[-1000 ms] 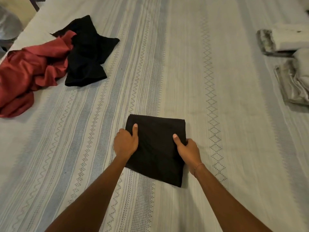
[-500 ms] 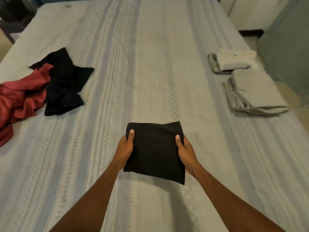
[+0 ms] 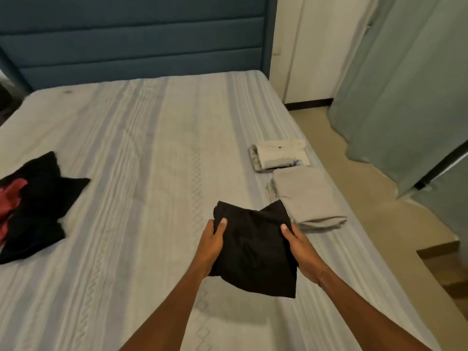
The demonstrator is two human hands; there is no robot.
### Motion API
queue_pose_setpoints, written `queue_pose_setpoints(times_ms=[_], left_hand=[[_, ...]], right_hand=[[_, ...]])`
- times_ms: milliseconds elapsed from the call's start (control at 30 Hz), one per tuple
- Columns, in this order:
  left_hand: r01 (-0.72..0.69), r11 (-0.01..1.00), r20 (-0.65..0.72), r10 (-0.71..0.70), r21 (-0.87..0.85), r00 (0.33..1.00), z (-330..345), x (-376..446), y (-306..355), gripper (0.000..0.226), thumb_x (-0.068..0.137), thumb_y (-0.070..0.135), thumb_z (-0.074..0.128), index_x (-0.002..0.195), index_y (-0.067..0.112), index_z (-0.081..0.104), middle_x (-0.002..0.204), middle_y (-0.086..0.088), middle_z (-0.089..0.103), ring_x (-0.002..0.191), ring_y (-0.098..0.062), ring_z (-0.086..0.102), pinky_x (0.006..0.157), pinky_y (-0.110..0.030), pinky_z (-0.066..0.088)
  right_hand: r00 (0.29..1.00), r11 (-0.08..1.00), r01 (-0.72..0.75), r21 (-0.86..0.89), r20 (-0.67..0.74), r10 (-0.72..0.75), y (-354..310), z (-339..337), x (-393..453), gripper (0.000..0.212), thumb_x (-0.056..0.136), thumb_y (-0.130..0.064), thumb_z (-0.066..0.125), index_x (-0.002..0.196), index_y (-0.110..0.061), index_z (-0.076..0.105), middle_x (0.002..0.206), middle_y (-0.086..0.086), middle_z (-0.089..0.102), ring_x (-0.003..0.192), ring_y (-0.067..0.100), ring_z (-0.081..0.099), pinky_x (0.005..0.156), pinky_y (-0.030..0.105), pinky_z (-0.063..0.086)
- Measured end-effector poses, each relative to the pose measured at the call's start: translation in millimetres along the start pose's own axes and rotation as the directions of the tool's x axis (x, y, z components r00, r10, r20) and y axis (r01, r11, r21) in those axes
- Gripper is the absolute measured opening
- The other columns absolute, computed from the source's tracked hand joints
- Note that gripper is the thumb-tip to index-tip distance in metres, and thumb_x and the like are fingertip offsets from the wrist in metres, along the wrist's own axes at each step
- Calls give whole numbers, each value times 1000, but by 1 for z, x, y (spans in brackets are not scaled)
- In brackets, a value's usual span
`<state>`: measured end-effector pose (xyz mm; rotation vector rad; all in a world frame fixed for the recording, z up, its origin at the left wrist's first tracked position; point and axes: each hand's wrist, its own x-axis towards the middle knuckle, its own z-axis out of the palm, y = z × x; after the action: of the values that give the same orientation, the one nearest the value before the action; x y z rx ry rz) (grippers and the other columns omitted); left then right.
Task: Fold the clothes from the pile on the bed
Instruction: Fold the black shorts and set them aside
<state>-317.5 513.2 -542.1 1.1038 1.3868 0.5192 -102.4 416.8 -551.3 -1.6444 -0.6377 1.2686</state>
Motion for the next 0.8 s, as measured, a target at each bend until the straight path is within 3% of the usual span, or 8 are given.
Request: queue_pose_setpoints(times_ms=[100, 200, 300, 433, 667, 800], left_hand=[[-35, 999, 0, 35, 40, 999, 52, 8, 19, 80, 89, 74, 40, 151, 24, 37, 151, -4, 47, 133, -27, 51, 111, -50, 44], [-50, 995, -15, 51, 83, 999, 103, 23, 33, 61, 100, 60, 37, 150, 24, 36, 147, -2, 48, 133, -27, 50, 112, -46, 42], [-86, 991, 6, 86, 107, 996, 144, 44, 38, 61, 100, 59, 35, 150, 24, 36, 148, -3, 49, 133, -25, 50, 112, -43, 41], [-124, 986, 11, 124, 110, 992, 201, 95, 47, 60, 100, 59, 34, 150, 25, 35, 147, -3, 50, 132, -24, 51, 112, -41, 42], [-172, 973, -52, 182, 156, 982, 264, 187, 52, 66, 99, 64, 31, 153, 26, 31, 148, -2, 49, 132, -26, 52, 112, -46, 43], [-104, 961, -99, 133, 258, 986, 281, 234, 37, 58, 101, 57, 34, 147, 21, 35, 139, -10, 56, 123, -32, 58, 106, -50, 47]], right_hand=[[996, 993, 31, -115, -74, -39, -9, -50, 18, 55, 100, -58, 43, 148, -32, 45, 140, -12, 55, 129, 14, 54, 114, 42, 42], [980, 969, 68, -237, -166, -109, -20, -98, 38, 49, 105, -49, 35, 147, -27, 44, 131, -10, 53, 125, 16, 51, 103, 31, 41], [959, 917, 129, -378, -189, -213, -22, -137, 63, 44, 107, -42, 33, 145, -25, 46, 127, -9, 57, 126, 21, 55, 97, 26, 38], [937, 861, 153, -485, -207, -283, -21, -190, 134, 46, 107, -40, 34, 150, -26, 44, 139, 1, 60, 127, 28, 56, 101, 27, 39], [922, 794, 169, -584, -191, -337, -20, -238, 245, 45, 108, -40, 34, 151, -29, 40, 136, 7, 63, 122, 36, 60, 100, 32, 43], [936, 759, 129, -639, -175, -307, 5, -247, 292, 49, 107, -44, 31, 154, -32, 34, 137, 9, 62, 119, 39, 60, 99, 36, 45]])
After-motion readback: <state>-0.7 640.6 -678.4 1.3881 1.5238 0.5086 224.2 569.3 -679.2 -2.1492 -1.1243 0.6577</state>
